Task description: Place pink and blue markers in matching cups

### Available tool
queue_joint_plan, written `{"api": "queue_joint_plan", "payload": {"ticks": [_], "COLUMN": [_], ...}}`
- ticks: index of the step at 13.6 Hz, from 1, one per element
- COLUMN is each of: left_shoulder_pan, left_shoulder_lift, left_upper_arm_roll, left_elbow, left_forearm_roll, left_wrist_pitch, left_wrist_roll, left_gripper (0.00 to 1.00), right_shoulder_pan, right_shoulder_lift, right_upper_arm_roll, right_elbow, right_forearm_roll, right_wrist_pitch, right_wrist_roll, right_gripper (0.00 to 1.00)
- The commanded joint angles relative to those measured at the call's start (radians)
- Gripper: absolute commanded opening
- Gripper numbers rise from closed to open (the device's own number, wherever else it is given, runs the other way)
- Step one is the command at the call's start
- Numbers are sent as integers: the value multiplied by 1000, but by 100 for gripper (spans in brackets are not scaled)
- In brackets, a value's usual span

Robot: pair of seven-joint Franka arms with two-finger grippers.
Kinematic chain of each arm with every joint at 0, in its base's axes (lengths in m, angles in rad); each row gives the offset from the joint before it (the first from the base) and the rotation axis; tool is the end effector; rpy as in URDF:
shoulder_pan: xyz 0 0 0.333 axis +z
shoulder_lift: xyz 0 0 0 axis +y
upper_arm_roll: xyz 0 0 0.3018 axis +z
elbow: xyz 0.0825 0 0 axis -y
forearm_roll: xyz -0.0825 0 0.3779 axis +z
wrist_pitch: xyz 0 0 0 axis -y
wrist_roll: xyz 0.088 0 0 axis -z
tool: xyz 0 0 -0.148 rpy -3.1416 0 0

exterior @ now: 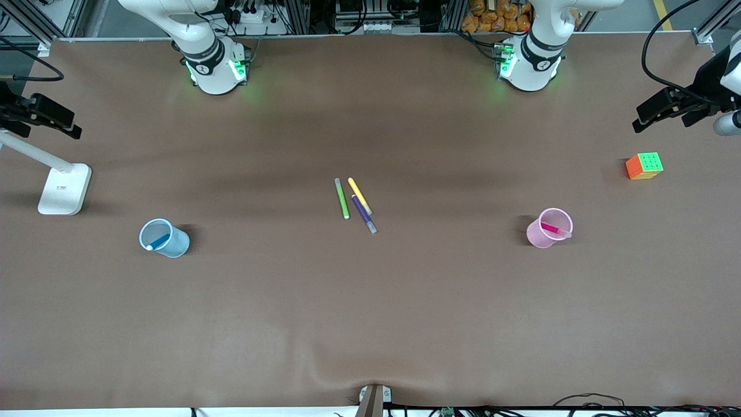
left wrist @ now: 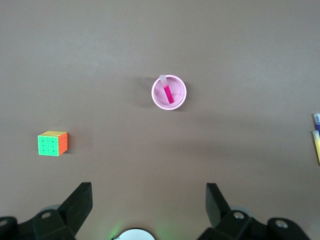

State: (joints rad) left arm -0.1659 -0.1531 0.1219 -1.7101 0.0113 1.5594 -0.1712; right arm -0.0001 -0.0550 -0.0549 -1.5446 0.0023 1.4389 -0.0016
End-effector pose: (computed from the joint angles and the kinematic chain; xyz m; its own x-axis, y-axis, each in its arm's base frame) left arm 0.5006 -0.0164 0.5831 0.9921 0.1256 0.0000 0.1256 -0.9921 0.0074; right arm 0.5154 -0.0288 0.5994 0.9973 -0.0528 -0.0508 -0.0531 -0.9986 -0.0054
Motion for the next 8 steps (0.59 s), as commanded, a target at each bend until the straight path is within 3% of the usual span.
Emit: {"api": "queue_joint_plan", "payload": {"ticks": [1,3,8], "left_shoulder_pan": [-9,-6,-6], "left_shoulder_lift": [9,7,4], "left_upper_arm_roll": [4,4,-4], "left_elbow": [21,21,24], "left_forearm_roll": [-1,-1,-1], "left_wrist_pitch": [-9,-10,-12], "left_wrist_roll": [13,21,19], "left_gripper": [100,100,100], "right_shoulder_pan": [5,9,5], "right_shoulder_lift": [0,-6,-9], "right_upper_arm_roll": [3,32,27], "right_elbow": [28,29,26], "right_forearm_roll": [-25,-31,-13], "right_wrist_pitch": [-14,-25,-9], "right_wrist_roll": [-12,-12,-11], "right_gripper": [100,100,100]}}
